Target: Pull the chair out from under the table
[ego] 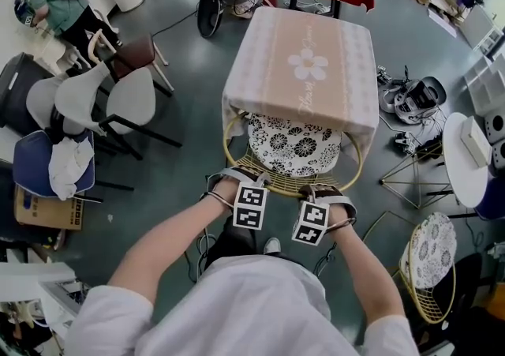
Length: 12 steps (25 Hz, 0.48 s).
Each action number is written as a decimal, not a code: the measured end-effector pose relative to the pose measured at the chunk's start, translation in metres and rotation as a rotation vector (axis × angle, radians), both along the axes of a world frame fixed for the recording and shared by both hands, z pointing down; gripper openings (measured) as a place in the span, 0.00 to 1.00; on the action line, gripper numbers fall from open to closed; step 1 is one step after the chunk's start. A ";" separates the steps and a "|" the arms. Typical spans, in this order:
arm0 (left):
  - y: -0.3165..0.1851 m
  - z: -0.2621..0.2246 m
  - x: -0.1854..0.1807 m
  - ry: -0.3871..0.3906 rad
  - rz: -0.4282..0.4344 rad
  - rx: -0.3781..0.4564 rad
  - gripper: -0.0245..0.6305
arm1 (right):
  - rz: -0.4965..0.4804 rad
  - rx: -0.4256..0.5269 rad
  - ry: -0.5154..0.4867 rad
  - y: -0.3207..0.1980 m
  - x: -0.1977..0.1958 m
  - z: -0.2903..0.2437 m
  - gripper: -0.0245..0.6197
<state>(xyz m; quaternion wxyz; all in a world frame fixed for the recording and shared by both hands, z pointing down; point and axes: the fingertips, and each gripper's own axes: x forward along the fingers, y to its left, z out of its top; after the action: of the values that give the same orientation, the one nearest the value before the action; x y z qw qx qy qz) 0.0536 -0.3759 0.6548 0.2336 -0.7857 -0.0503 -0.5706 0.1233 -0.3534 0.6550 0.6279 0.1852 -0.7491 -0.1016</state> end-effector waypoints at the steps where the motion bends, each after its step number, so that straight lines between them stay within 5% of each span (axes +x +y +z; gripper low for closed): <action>1: 0.000 0.000 0.000 -0.005 0.002 0.006 0.15 | 0.000 0.000 -0.001 0.000 0.000 0.000 0.08; 12: 0.000 0.007 0.001 -0.107 0.038 0.068 0.13 | -0.015 0.004 -0.017 0.001 0.000 0.001 0.08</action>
<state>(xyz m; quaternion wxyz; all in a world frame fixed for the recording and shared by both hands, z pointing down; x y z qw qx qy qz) 0.0543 -0.3764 0.6621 0.2680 -0.7446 -0.0580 -0.6086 0.1237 -0.3525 0.6558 0.6202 0.1818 -0.7557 -0.1062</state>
